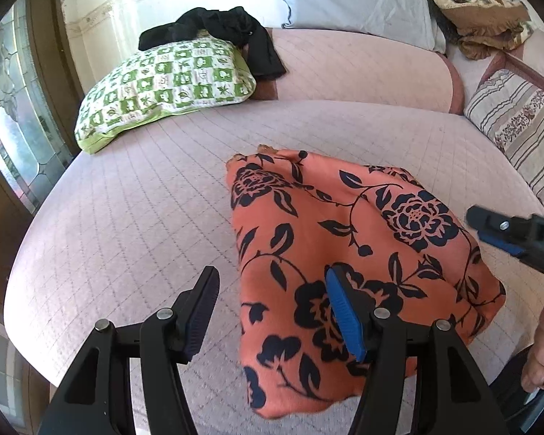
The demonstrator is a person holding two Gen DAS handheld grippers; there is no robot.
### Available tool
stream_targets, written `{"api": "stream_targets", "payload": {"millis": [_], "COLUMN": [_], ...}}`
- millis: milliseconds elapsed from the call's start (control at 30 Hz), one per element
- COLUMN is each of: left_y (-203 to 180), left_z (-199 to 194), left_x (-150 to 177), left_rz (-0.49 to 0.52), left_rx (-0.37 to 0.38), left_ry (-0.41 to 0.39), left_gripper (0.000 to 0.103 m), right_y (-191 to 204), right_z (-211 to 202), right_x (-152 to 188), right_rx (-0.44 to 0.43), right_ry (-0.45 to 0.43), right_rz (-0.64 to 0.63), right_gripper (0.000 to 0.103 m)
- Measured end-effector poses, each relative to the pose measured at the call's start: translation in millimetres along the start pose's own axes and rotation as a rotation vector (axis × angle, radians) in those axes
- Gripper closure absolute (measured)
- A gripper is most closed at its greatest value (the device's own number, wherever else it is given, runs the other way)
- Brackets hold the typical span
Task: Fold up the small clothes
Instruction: 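Lift both tools off the folded orange blouse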
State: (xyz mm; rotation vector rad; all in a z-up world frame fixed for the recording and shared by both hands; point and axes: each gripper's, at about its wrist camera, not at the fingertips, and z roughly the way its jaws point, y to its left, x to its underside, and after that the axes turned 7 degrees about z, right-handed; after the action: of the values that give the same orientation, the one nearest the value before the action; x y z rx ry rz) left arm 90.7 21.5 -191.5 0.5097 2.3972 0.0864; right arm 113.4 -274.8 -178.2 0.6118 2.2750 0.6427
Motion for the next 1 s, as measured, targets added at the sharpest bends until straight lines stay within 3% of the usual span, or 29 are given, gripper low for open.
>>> {"api": "stream_targets", "payload": {"millis": [233,300,367,433,467,567,733,1000], "left_y": [0,1,1,1,2,5,0,-5], "left_z": [-1,3,13,25,30,27,5,-57], "left_x": [11,15,18,21,22,18,3,-22], "left_rz": [0.004,0.003,0.005,0.002,-0.01,-0.031,0.002,-0.012], "left_rx": [-0.035,-0.04,-0.057,-0.066,-0.05,-0.041,-0.093,-0.13], "left_ry": [0.031,0.04,0.055,0.095,0.107,0.12,0.085,-0.044], "left_gripper": [0.041,0.039,0.026,0.021,0.021,0.021,0.021,0.02], "right_y": [27,30,29,22,18,18,16,34], "right_z": [-10,-5,10,32,41,38,19,-47], "right_x": [15,20,25,30,31,27,23,23], "right_rx": [-0.105,-0.107,-0.1,-0.039,-0.008,-0.027,-0.031,0.045], "right_ry": [0.0,0.025,0.082,0.168,0.191,0.194,0.154,-0.025], "right_rz": [-0.115,-0.122,-0.102,-0.081,-0.073,-0.067,-0.05,-0.163], "right_gripper": [0.048,0.048,0.048,0.048,0.05,0.051,0.051,0.047]}}
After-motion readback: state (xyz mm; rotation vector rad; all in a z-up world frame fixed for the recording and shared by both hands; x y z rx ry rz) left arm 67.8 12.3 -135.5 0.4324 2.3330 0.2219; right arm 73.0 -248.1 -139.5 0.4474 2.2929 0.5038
